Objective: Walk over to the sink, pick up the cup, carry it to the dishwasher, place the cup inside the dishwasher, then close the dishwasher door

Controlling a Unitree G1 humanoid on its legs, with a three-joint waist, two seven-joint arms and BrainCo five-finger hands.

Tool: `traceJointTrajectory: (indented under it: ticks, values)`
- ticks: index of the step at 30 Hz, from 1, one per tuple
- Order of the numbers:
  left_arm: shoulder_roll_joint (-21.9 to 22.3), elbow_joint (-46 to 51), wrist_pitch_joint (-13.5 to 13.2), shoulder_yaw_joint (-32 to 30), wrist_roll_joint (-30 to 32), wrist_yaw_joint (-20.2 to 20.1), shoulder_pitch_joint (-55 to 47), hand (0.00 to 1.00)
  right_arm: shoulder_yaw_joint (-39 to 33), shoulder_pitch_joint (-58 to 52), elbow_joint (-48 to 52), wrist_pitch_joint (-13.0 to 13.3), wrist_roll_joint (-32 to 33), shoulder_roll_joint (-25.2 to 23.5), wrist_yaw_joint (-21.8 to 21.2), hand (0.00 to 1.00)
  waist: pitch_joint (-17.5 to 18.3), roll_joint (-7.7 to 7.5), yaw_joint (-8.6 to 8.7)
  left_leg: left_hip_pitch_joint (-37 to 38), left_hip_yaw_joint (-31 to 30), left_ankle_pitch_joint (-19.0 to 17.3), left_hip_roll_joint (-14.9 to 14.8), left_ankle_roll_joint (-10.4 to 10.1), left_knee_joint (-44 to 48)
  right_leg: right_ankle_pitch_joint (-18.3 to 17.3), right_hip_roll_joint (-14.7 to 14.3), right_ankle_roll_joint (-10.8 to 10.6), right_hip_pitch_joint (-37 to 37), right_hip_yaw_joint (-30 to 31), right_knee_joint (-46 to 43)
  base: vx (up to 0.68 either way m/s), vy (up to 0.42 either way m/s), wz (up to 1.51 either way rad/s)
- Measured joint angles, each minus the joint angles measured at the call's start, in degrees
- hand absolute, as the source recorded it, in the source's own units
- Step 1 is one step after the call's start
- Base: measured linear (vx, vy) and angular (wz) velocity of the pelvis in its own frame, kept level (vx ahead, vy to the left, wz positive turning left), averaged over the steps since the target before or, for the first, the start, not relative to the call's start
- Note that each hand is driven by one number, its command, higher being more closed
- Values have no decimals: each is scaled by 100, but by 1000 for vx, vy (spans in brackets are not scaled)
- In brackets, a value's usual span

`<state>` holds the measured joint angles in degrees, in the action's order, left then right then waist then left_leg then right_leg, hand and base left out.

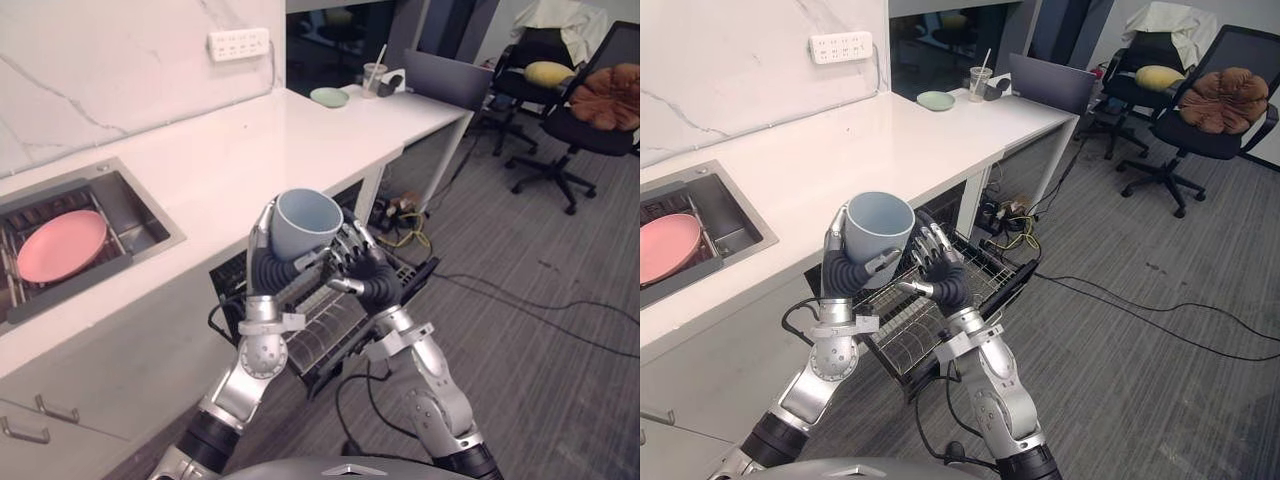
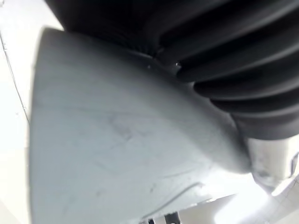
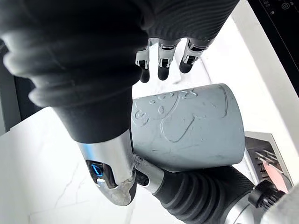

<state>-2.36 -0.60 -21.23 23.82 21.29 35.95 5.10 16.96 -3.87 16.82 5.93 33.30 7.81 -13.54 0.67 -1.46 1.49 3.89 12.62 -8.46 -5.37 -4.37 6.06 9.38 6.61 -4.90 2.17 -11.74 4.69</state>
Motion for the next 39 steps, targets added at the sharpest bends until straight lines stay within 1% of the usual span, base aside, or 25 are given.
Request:
traceJointTrajectory:
  ticks: [5,19,22,23,26,31,35,39]
  values:
    - [-2,4,0,-33,-99,-18,2,100,0,3,0,0,-219,5,-1,0,4,1,-1,-1,0,0,0,0,4,0,0,0,1,-2,1,0,0,0]
    - [-2,258,-2,-23,-99,-340,114,100,-9,7,-3,-30,-202,12,35,0,39,-17,-4,-18,-9,0,0,0,13,0,0,0,8,-10,19,0,0,0]
    - [-2,258,-2,75,-94,-386,114,100,-9,12,-3,-117,-104,9,35,0,53,-36,-5,-41,-21,0,-2,1,33,0,1,0,12,-20,21,0,0,1]
    - [-2,257,-2,109,-90,-386,113,100,-10,14,-3,-117,-82,8,34,0,54,-38,-5,-57,-29,-2,-3,3,49,0,3,0,13,-28,21,0,0,5]
    - [-3,254,-2,125,-82,-387,113,100,-13,25,-4,-124,259,8,22,0,55,-38,-5,-78,-48,-3,-7,4,74,4,5,5,15,-45,13,0,0,3]
    - [-15,215,-2,129,-67,-387,112,100,-26,204,-113,-124,551,2,-13,0,56,-39,-4,-80,-49,2,-7,2,83,15,5,12,14,-41,31,0,0,0]
    - [-121,186,-2,135,32,-384,111,100,-36,224,-178,-123,580,2,-16,0,56,-39,-7,-83,-56,12,-9,0,78,14,4,14,16,-47,35,0,0,0]
    - [-120,-81,3,133,35,-367,98,100,-63,242,-198,-122,580,-2,-15,0,56,-40,-10,-87,-57,13,-9,0,73,13,4,13,21,-50,34,0,0,0]
